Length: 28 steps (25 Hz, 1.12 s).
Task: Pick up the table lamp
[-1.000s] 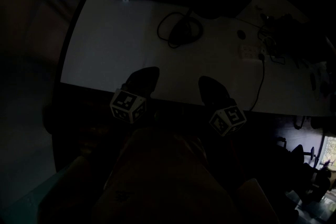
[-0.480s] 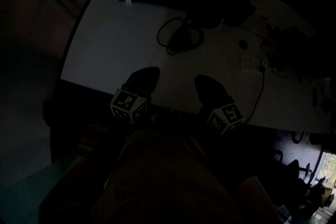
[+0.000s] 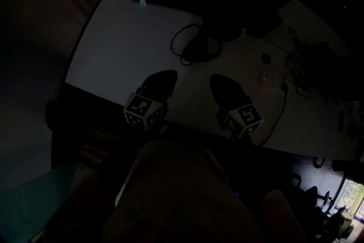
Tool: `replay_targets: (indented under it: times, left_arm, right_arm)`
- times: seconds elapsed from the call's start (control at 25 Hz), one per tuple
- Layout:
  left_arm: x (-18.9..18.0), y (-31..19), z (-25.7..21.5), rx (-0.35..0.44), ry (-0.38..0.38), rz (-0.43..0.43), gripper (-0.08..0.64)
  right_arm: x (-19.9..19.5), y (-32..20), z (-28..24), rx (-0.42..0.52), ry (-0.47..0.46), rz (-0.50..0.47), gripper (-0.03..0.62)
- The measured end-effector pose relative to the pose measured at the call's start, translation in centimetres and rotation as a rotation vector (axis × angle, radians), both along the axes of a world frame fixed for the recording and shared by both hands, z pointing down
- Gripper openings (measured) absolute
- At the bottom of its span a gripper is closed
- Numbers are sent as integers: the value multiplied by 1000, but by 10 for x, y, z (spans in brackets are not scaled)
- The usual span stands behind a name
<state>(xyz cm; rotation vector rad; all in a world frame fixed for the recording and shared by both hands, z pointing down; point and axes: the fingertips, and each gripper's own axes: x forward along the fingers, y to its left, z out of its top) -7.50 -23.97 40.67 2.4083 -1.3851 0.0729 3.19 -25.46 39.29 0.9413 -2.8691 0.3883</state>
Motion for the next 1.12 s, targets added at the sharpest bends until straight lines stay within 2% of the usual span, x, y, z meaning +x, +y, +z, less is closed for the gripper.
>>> replay_targets:
  times: [0.32,0.44,0.6,0.92,1.12]
  left_arm:
    - [5,-34,43,-1,-87,-19,-1]
    - [2,-42,59,4,-84,-77,-2]
    - [-4,-51,81,21,-92,-102,-2]
    - [-18,-71,105,23,-112,-86,0]
    - [-14,-80,86,30,-131,-52,2]
  right_arm:
    - [-5,-42,31,-5,33,-35,8]
    - [-5,-52,43,-14,25,-32,8]
    - [-13,-62,57,-14,35,-37,8]
    - [-31,-88,65,-1,31,-19,8]
    - [-43,-93,61,14,18,0,8]
